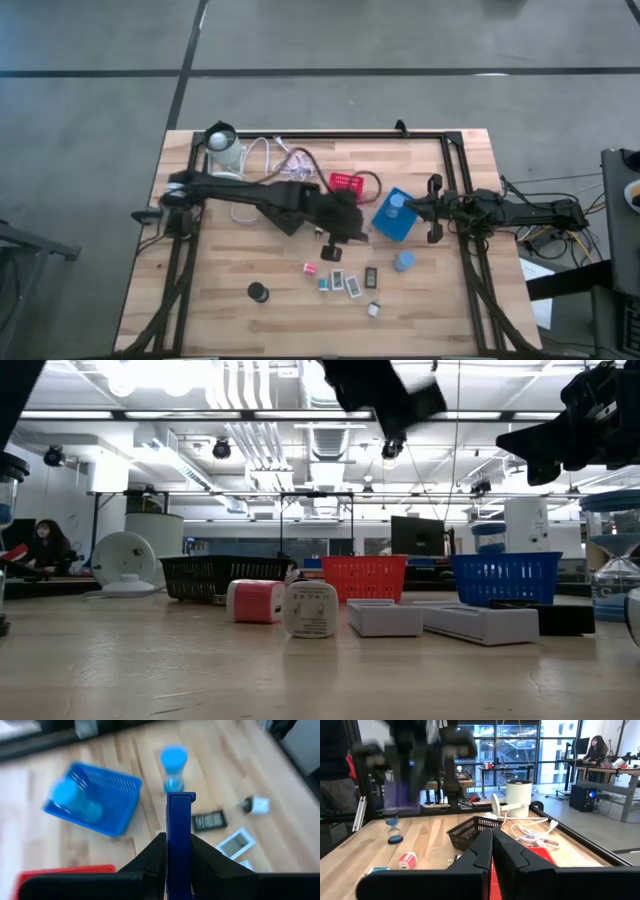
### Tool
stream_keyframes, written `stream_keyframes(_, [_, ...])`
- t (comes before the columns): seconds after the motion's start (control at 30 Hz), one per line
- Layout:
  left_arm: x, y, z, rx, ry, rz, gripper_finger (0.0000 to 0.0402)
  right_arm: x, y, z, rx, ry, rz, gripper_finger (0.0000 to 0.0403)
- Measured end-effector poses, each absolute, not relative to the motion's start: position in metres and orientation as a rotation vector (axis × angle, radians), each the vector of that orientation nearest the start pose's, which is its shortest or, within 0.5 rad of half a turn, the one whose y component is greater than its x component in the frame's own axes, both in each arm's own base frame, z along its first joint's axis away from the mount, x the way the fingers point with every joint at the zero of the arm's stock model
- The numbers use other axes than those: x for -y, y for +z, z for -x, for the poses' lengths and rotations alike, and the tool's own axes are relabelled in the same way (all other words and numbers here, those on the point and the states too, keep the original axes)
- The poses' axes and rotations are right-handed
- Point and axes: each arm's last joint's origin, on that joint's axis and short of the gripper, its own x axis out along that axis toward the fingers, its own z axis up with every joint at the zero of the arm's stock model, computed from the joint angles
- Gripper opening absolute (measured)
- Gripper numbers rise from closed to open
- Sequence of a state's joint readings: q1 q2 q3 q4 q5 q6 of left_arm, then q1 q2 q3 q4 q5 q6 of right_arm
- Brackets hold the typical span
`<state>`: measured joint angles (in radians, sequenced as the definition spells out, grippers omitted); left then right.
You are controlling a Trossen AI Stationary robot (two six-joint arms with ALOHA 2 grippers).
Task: Pick & Place Office items
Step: Put the violet digital clock into the black basket
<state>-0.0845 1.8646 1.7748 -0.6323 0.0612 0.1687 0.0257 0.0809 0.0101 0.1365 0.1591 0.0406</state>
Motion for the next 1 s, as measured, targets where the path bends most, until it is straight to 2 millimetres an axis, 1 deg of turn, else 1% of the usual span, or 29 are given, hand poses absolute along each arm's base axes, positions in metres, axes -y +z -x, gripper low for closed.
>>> stream_keyframes(0.13, [0.034,0.365,-0.392,-0.624,-0.194,-0.173,0.0063,0.002,0.174,-0.102,0.069,-0.132,-0.047,0.0008])
stream_keyframes(0.33, [0.03,0.411,-0.354,-0.497,-0.17,-0.179,0.0063,0.002,0.174,-0.102,0.069,-0.132,-0.048,0.0008])
stream_keyframes(0.47, [0.027,0.437,-0.329,-0.422,-0.129,-0.184,0.0063,0.002,0.174,-0.102,0.069,-0.132,-0.051,0.0008])
stream_keyframes(0.57, [0.022,0.455,-0.305,-0.38,-0.048,-0.188,0.0063,0.002,0.174,-0.102,0.069,-0.132,-0.055,0.0008])
stream_keyframes(0.67, [0.018,0.47,-0.28,-0.358,0.031,-0.2,0.0063,0.002,0.174,-0.102,0.068,-0.132,-0.056,0.0008])
stream_keyframes(0.77, [0.015,0.482,-0.255,-0.322,0.072,-0.201,0.0063,0.002,0.174,-0.102,0.067,-0.132,-0.056,0.0008])
stream_keyframes(0.87, [0.012,0.492,-0.227,-0.282,0.108,-0.195,0.0062,0.002,0.173,-0.102,0.067,-0.132,-0.059,0.0008])
stream_keyframes(0.93, [0.009,0.496,-0.206,-0.261,0.155,-0.195,0.0062,0.002,0.173,-0.102,0.067,-0.132,-0.059,0.0008])
stream_keyframes(1.0, [0.006,0.494,-0.186,-0.245,0.188,-0.188,0.0062,0.002,0.173,-0.102,0.067,-0.132,-0.059,0.0008])
